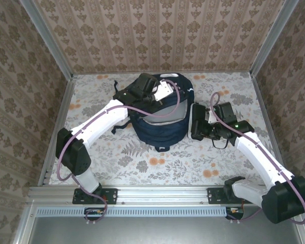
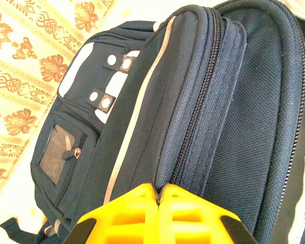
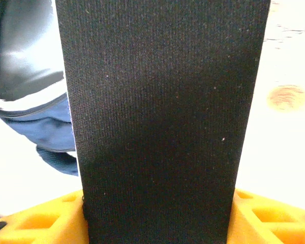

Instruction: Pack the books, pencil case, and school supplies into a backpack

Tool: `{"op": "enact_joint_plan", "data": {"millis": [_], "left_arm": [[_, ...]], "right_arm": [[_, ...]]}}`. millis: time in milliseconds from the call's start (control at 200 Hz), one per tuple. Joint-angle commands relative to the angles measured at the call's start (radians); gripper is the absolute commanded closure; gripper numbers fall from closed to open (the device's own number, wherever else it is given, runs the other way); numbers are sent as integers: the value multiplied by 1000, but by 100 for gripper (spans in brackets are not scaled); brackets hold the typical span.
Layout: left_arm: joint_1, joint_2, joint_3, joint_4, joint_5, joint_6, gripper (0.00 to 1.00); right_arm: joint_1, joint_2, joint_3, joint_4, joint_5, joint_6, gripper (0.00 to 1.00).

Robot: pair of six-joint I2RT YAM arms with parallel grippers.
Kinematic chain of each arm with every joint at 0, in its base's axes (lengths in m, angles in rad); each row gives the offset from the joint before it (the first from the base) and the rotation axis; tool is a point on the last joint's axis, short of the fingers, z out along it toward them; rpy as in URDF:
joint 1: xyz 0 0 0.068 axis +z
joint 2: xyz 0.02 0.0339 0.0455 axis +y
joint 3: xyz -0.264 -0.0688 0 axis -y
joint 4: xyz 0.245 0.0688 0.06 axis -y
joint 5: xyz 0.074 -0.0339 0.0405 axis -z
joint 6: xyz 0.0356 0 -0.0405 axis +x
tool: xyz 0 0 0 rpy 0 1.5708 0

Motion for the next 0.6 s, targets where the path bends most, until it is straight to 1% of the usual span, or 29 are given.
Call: {"op": "enact_joint_plan", "data": {"millis": [0, 155, 310, 425, 530, 595], "left_arm": [[-14, -65, -4, 169, 19, -84, 100], [-25, -81, -16, 216, 14, -120, 100], [-32, -91, -22, 259, 1, -153, 100], [-35, -93, -24, 276, 1, -182, 100], [-38, -86, -21, 286, 11, -203, 100], [-40, -80, -10, 285, 13, -215, 100]], "right_arm": [[16, 13, 46, 115, -180, 49, 40], [47, 87, 94, 207, -237, 143, 40], [87, 225, 172, 208, -197, 250, 40], [91, 280, 175, 300, -167, 368, 40], [94, 353, 204, 406, -193, 443, 40], [99, 387, 235, 454, -205, 476, 37]]}}
